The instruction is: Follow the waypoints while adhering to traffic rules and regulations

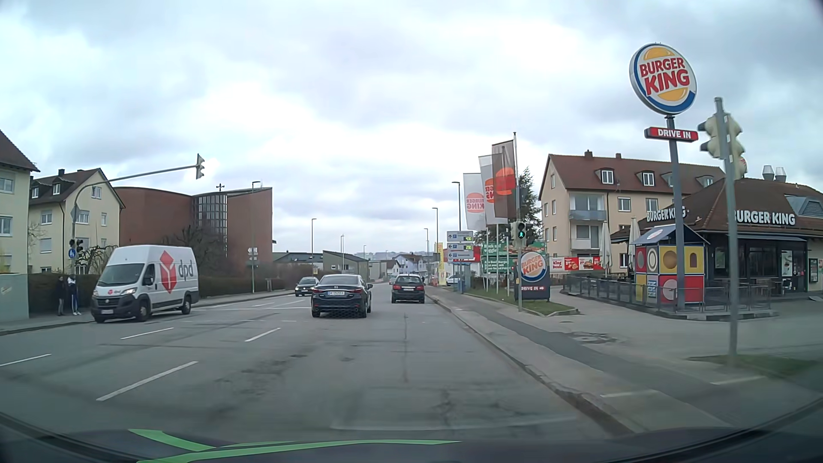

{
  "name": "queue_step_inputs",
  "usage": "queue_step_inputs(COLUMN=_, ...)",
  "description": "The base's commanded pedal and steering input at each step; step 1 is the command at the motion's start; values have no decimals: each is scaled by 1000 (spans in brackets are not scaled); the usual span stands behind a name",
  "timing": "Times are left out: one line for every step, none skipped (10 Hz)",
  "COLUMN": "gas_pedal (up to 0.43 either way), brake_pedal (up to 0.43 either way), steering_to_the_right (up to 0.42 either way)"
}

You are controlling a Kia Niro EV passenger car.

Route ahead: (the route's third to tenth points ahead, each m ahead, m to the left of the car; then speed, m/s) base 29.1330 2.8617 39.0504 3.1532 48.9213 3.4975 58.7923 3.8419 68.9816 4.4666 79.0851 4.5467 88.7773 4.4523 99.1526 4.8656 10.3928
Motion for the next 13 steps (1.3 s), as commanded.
queue_step_inputs(gas_pedal=118, brake_pedal=0, steering_to_the_right=0)
queue_step_inputs(gas_pedal=118, brake_pedal=0, steering_to_the_right=-2)
queue_step_inputs(gas_pedal=118, brake_pedal=0, steering_to_the_right=-6)
queue_step_inputs(gas_pedal=118, brake_pedal=0, steering_to_the_right=-6)
queue_step_inputs(gas_pedal=118, brake_pedal=0, steering_to_the_right=-8)
queue_step_inputs(gas_pedal=118, brake_pedal=0, steering_to_the_right=-10)
queue_step_inputs(gas_pedal=118, brake_pedal=0, steering_to_the_right=-11)
queue_step_inputs(gas_pedal=118, brake_pedal=0, steering_to_the_right=-11)
queue_step_inputs(gas_pedal=118, brake_pedal=0, steering_to_the_right=-12)
queue_step_inputs(gas_pedal=118, brake_pedal=0, steering_to_the_right=-12)
queue_step_inputs(gas_pedal=118, brake_pedal=0, steering_to_the_right=-14)
queue_step_inputs(gas_pedal=118, brake_pedal=0, steering_to_the_right=-14)
queue_step_inputs(gas_pedal=118, brake_pedal=0, steering_to_the_right=-14)
